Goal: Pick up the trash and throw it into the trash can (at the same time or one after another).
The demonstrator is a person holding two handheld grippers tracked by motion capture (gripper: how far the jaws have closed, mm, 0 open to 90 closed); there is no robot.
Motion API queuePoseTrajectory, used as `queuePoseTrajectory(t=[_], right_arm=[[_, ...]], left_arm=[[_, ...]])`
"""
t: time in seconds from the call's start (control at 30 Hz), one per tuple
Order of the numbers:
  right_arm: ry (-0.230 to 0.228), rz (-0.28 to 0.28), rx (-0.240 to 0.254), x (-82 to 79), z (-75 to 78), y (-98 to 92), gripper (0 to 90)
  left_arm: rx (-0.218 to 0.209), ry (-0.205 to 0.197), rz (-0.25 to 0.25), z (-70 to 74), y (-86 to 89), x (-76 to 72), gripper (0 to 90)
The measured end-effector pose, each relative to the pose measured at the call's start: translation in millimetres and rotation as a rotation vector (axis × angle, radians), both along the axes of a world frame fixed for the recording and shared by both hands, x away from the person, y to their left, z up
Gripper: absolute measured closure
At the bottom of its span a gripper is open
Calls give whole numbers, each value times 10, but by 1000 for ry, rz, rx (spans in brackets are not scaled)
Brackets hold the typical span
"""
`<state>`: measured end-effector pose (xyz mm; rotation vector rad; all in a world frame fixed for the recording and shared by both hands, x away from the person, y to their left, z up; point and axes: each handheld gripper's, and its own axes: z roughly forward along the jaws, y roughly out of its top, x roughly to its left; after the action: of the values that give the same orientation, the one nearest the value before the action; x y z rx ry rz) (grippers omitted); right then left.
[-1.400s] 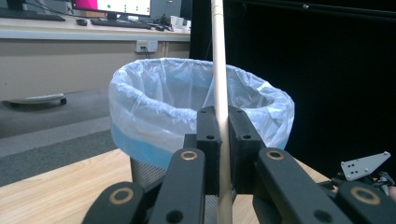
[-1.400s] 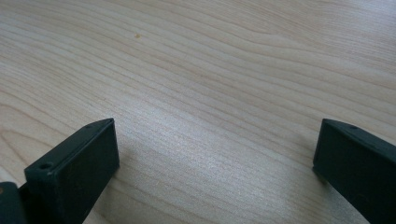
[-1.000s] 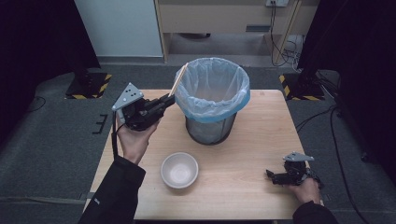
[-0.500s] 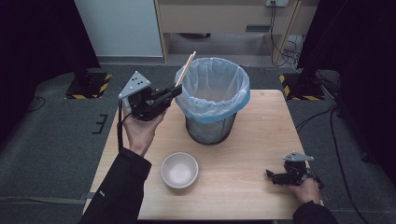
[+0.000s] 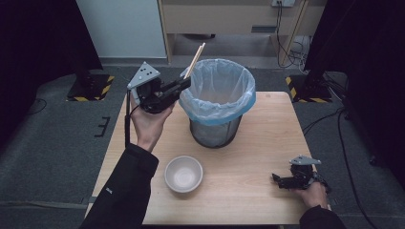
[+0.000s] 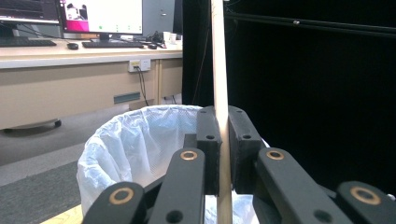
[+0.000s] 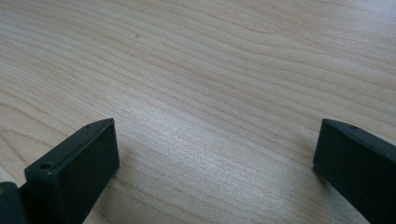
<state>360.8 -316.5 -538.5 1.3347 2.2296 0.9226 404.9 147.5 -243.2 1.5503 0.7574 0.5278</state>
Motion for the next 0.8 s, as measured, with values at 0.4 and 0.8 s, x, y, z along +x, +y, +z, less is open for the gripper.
queuePoseTrajectory(t=[0.4, 0.8], right_arm=[[-3, 2, -1, 2, -1, -2, 3], [-4, 3, -1, 1, -1, -2, 3]], left_arm=[[6, 3, 14, 96, -89, 141, 843], [0, -3, 28, 216, -162, 264, 842]])
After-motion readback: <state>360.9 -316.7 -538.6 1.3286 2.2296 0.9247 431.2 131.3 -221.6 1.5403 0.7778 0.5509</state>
